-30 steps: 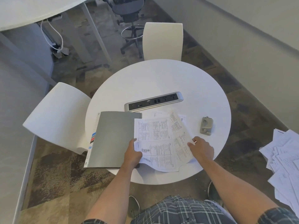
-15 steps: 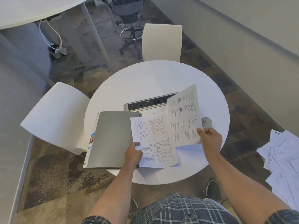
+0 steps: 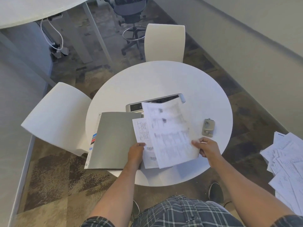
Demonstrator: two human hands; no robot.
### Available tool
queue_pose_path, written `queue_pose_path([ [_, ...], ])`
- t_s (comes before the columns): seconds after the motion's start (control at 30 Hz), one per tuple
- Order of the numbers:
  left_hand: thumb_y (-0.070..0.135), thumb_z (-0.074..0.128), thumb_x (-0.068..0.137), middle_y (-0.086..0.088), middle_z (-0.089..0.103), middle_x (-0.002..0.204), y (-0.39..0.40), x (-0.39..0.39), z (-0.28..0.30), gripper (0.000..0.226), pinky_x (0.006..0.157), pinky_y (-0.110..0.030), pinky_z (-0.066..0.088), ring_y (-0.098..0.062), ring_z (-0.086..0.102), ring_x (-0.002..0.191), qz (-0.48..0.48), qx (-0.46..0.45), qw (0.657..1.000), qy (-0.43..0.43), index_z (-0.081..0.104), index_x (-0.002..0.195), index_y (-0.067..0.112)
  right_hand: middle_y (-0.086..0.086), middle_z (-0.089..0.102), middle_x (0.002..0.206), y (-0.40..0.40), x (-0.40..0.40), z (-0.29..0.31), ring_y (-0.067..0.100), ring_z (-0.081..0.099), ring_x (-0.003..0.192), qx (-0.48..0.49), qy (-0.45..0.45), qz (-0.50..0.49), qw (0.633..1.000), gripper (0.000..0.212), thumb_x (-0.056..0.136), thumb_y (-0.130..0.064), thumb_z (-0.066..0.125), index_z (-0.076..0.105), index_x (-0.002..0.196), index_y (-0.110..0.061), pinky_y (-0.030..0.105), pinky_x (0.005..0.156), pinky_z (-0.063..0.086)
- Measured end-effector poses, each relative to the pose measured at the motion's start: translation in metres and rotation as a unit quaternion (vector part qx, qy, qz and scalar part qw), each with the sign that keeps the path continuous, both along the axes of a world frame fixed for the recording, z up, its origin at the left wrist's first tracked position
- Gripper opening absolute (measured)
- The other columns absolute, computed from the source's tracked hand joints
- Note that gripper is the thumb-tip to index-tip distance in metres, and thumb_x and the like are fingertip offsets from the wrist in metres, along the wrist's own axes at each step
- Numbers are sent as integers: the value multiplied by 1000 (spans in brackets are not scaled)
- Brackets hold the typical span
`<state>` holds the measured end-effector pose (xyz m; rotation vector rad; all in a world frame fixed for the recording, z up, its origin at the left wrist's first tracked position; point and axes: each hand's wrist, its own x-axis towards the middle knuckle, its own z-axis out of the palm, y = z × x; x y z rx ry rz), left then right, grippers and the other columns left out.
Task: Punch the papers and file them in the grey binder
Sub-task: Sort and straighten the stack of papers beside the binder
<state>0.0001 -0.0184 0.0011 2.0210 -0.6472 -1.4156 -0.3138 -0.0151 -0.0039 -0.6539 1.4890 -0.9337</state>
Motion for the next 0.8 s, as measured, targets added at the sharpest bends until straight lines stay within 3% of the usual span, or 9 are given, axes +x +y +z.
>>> queue_pose_path([
  [0.07,40,59,95,-11,76,100,-2,0,0,34,87,-45,56,-33,72,92,29,10,999,37,76,103,12,7,69,72,0,9,-6,16,60,55,21,67,40,997,24,86,-14,81,62,73,-5,23,49,45],
  [0.13,57,57,95,-7,78,93,-4,0,-1,47,85,-43,57,-29,74,88,5,0,999,33,78,97,15,11,73,85,-2,17,-17,21,67,71,41,154,93,983,26,86,-23,80,64,77,-4,31,62,51],
  [0.23,35,75,90,-7,77,105,-3,-2,-5,23,87,-40,58,-24,73,96,-36,-45,998,12,77,96,13,7,72,89,-2,28,-24,20,69,80,68,228,177,955,35,86,-34,78,66,86,-1,38,75,58],
  [0.3,21,79,85,-11,76,111,-2,-3,-9,15,94,-43,58,-26,72,104,-54,-68,996,-5,76,98,14,2,69,86,-2,34,-22,17,67,80,68,249,219,941,35,86,-37,78,64,83,-4,35,72,58],
  [0.43,30,85,80,-2,75,107,-3,-7,-3,27,90,-38,58,-19,70,103,-58,-83,995,-14,75,101,16,0,57,73,-1,38,-19,17,57,70,55,263,251,930,41,89,-35,75,46,66,-16,30,64,42],
  [0.5,39,89,74,5,74,104,-4,-8,-1,40,82,-29,55,-11,69,100,-60,-81,995,-10,74,103,16,0,64,81,0,37,-17,18,63,76,53,261,261,928,35,91,-37,71,55,72,-12,34,67,49],
  [0.57,31,92,71,4,75,102,-3,-8,-3,41,79,-30,58,-14,72,96,-78,-77,994,-17,72,103,15,2,71,95,1,36,-17,18,69,85,46,256,265,928,33,93,-38,69,67,91,-5,37,77,58],
  [0.67,7,85,75,-4,78,104,-2,-6,-6,29,86,-41,61,-24,75,98,-99,-73,992,-26,71,100,14,1,72,100,2,36,-15,16,70,87,37,270,268,924,33,94,-41,67,70,98,-8,37,83,58],
  [0.8,-12,73,81,-17,76,108,-5,-5,2,28,75,-34,60,-30,73,91,-80,-83,993,36,70,98,9,-3,72,102,3,33,-16,17,71,90,35,259,260,930,28,92,-42,68,70,100,-16,30,75,58],
])
